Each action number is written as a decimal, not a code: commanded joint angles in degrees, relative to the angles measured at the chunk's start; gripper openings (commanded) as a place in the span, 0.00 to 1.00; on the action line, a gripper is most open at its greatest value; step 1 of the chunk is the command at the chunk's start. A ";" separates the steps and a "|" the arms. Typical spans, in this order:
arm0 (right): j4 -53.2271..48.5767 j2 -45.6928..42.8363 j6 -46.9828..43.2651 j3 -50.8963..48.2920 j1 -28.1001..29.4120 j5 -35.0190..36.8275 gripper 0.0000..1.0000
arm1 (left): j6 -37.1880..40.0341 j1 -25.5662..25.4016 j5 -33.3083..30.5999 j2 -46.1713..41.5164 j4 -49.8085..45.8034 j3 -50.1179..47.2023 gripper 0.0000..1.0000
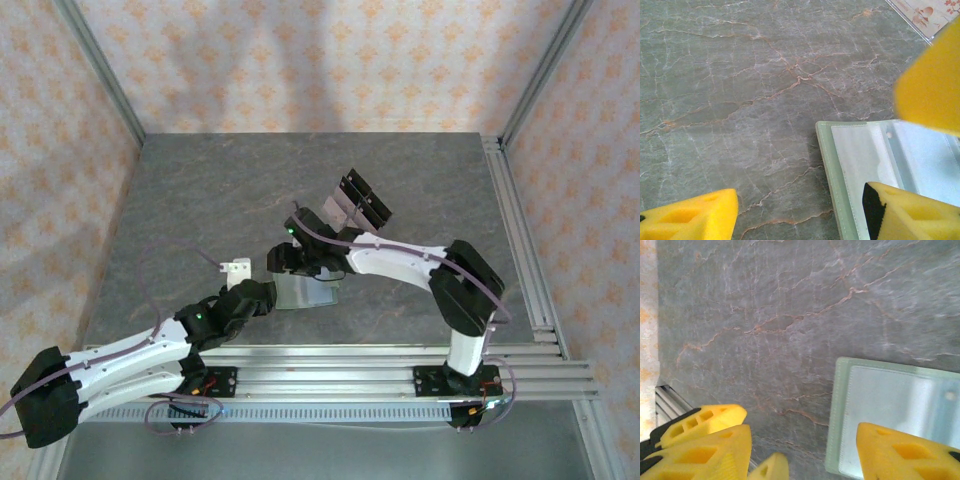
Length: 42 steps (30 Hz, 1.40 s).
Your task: Put the credit cards into the card holder
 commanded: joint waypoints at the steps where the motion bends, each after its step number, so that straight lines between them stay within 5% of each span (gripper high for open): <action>1: -4.88 -1.30 -3.22 -2.97 0.10 5.36 0.58 | 0.12 0.75 -1.90 1.58 -0.50 0.35 0.68; 11: -6.27 0.12 -5.36 -6.23 0.10 10.04 0.57 | 1.68 0.96 0.05 13.00 2.09 4.53 0.68; 27: -6.97 -12.85 -5.28 -20.04 -4.80 16.68 0.56 | 2.93 0.97 0.99 28.50 4.79 9.10 0.67; 42: -2.57 -12.51 -6.33 -25.79 -10.75 17.05 0.56 | 4.41 1.05 0.84 29.84 3.31 11.99 0.66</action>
